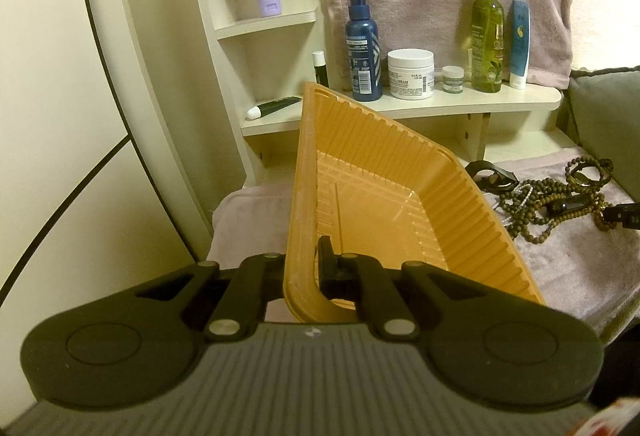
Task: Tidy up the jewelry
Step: 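Grasp a wooden bead bracelet with the right gripper and lift it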
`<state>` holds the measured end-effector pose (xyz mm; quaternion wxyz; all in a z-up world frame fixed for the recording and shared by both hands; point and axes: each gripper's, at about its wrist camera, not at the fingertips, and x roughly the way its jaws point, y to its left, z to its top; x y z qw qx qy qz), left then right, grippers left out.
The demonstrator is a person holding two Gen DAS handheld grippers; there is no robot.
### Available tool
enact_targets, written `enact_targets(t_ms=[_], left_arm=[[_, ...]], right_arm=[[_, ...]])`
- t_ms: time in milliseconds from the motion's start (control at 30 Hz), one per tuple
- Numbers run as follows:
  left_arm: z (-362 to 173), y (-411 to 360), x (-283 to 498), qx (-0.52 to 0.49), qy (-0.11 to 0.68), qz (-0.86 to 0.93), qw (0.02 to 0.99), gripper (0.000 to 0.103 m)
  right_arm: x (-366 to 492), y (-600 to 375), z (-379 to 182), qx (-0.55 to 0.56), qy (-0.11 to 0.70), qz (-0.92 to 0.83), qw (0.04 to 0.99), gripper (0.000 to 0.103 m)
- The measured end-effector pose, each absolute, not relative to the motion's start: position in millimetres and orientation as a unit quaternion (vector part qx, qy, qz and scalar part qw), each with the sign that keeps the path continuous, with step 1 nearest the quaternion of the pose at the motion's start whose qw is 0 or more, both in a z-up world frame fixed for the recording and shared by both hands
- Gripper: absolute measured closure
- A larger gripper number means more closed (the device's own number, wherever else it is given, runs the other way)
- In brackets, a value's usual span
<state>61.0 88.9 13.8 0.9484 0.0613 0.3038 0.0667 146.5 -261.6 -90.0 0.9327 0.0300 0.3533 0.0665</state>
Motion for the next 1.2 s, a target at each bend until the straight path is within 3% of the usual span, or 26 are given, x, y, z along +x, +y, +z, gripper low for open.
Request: enact_targets(t_ms=[167,1200], left_arm=[[13,89,61,0.061,0.303,0.067,0.949,0.097],[13,90,62,0.058,0.303,0.066,0.949,0.097]], right_arm=[[143,-265,-88,0.036,0.351,0.062,0.934,0.096],[133,-276,-24,0.054,0.249,0.087,0.963,0.097]])
